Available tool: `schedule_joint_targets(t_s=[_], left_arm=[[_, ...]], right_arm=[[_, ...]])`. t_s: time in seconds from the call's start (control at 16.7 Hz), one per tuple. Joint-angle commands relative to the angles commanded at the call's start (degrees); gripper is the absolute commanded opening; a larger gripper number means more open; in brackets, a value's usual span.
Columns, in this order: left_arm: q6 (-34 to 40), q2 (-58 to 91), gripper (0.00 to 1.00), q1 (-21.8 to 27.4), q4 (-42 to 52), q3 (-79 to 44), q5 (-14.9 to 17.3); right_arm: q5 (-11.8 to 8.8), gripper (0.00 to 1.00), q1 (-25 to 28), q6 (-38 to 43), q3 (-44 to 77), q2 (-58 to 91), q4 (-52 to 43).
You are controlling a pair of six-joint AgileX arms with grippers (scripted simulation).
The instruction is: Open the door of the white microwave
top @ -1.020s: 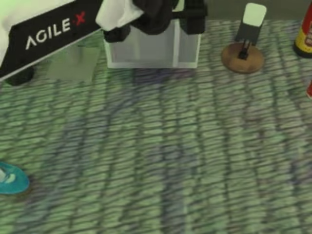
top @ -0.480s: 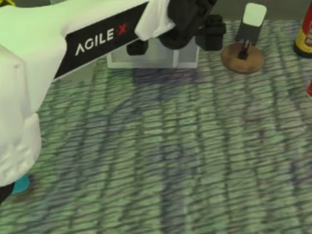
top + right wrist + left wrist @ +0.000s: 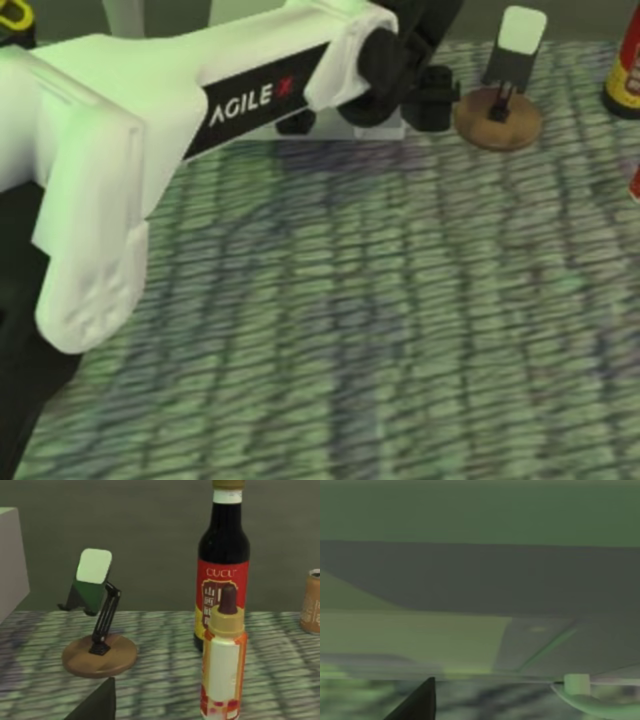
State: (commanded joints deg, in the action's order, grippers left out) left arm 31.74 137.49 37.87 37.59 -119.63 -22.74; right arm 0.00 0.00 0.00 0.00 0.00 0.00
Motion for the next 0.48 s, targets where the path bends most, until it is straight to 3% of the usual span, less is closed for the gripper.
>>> schedule_joint_targets(t_s=[0.3, 0.48], left_arm=[[-0.5, 1.4, 1.0, -0.6, -1.0, -0.9, 0.4], [-0.5, 1.4, 0.77, -0.6, -1.0, -0.9, 0.4]], right_arm=[[0.0, 1.0, 0.0, 0.0, 0.0, 0.0, 0.0], [0.0, 1.0, 0.0, 0.0, 0.0, 0.0, 0.0]])
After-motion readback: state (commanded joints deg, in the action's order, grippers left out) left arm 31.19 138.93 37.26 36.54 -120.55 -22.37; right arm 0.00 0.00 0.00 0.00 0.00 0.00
